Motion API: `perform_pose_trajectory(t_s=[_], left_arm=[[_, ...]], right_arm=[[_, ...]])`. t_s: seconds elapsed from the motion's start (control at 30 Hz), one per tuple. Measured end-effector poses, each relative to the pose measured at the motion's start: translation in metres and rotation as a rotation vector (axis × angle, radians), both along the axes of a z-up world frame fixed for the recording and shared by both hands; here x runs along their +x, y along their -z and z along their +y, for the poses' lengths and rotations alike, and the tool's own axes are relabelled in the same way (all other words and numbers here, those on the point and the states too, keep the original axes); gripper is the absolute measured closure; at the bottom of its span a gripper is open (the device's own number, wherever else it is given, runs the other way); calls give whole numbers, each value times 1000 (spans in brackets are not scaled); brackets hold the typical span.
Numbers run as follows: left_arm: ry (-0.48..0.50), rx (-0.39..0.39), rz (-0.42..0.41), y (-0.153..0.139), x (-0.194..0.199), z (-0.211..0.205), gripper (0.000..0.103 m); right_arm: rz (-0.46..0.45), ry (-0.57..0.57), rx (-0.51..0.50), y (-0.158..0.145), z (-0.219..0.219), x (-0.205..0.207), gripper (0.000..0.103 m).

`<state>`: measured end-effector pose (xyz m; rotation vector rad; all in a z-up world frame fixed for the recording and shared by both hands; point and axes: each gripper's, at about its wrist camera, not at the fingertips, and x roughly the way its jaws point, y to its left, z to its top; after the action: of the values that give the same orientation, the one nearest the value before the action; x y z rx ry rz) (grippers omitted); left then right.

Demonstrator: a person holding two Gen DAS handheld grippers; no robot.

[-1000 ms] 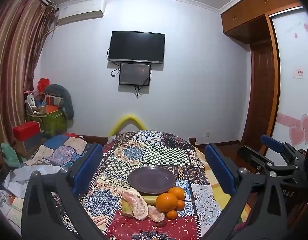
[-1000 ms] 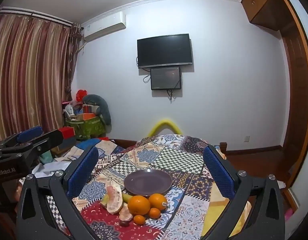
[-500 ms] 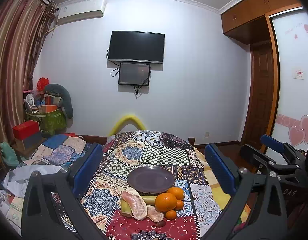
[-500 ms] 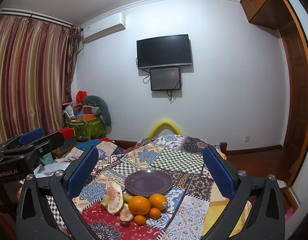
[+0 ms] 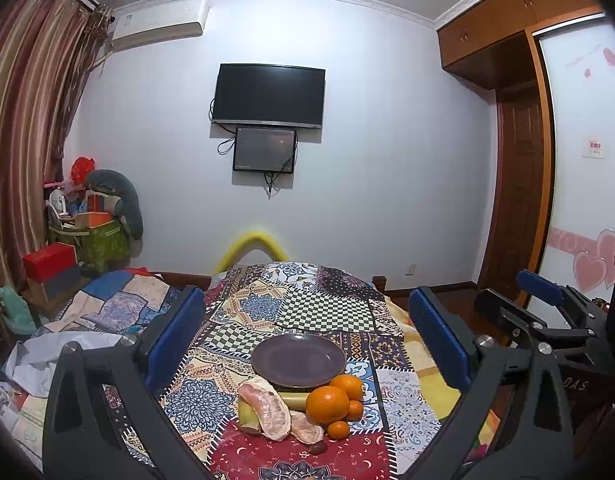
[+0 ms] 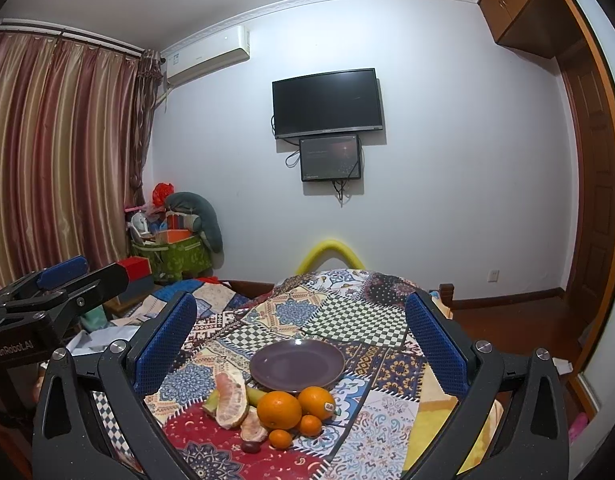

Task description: Organize fruits

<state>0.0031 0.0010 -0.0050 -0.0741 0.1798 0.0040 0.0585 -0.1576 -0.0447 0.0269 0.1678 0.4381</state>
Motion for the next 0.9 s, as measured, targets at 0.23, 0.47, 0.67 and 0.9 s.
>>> perform_pose_trajectory(t_s=[0.23, 0.47, 0.67, 0.9], left_arm=[[5, -1, -1, 1, 1, -1, 0], [3, 4, -2, 2, 1, -2, 0], [3, 6, -5, 2, 1, -4, 0], [9, 8, -6, 2, 1, -6, 0]], right_arm=[[-3, -1, -2, 0, 0, -1, 0], [-7, -1, -3, -1, 0, -2, 0], [-7, -1, -1, -2, -1, -2, 0], [-7, 2, 2, -2, -2, -1, 0]])
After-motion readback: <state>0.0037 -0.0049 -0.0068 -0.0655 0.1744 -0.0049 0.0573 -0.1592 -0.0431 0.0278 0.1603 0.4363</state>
